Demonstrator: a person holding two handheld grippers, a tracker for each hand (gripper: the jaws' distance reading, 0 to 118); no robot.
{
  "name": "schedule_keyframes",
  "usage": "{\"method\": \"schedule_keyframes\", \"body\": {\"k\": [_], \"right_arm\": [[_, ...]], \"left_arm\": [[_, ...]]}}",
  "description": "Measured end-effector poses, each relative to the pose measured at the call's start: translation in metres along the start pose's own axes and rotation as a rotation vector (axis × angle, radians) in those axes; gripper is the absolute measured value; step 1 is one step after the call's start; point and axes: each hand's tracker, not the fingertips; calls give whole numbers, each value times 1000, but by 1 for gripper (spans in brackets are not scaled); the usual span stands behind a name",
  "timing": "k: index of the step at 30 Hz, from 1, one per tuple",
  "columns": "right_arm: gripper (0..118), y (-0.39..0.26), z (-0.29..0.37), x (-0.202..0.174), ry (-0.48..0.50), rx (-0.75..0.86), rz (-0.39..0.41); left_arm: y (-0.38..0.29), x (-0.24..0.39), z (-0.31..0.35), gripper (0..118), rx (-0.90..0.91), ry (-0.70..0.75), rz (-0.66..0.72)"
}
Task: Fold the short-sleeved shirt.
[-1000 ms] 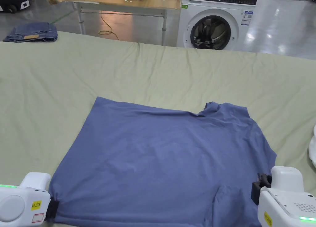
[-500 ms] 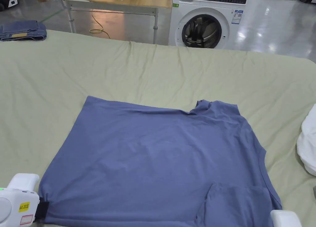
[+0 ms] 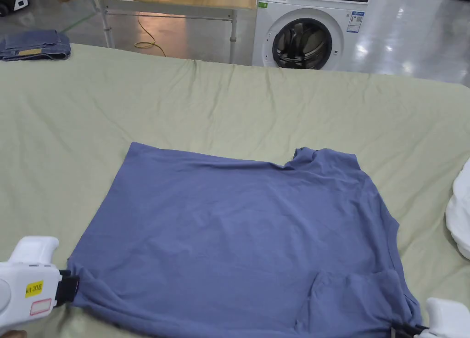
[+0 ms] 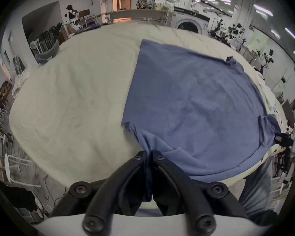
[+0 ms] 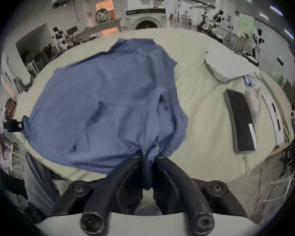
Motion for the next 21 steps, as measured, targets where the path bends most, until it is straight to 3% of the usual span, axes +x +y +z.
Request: {"method": "schedule_keyframes", "body": {"k": [10,21], "right_arm": [[6,90,5,-8,-4,166,-7],[6,177,-98,-23,-33,117,-14]], "left_arm": [[85,2,-4,1,135,-31,6],[157,-10,-93,1,119,-33,79]]}}
